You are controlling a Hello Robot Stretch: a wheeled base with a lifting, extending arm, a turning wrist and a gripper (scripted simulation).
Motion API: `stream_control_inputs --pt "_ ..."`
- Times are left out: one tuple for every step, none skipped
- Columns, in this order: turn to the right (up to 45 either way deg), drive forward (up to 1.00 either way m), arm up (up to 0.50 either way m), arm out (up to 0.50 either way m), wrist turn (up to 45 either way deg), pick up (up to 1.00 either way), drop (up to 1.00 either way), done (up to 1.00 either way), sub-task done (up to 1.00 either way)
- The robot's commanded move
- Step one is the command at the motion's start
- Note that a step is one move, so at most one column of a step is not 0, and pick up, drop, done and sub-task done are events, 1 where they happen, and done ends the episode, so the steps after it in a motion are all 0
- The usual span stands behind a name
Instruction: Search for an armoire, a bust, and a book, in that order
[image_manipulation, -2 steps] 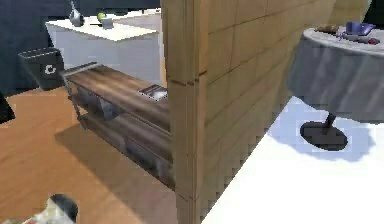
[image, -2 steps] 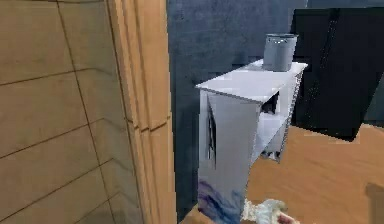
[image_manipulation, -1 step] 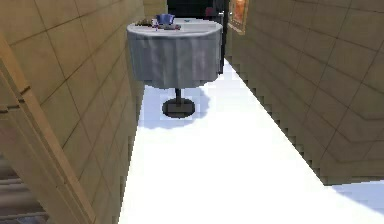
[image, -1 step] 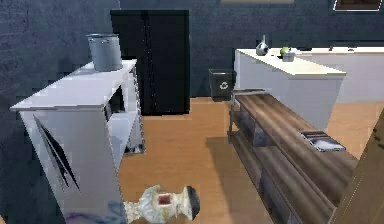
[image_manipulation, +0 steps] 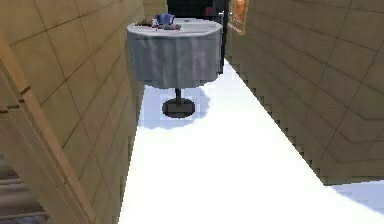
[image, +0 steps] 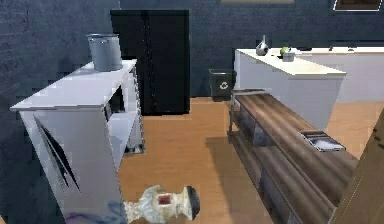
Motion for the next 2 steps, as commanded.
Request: stream_control_inputs --pt "12.0 0.00 0.00 0.00 0.0 0.00 0.00 0.00 0.00" --pt "0.0 0.45 0.00 0.00 0.0 0.00 0.00 0.00 0.00"
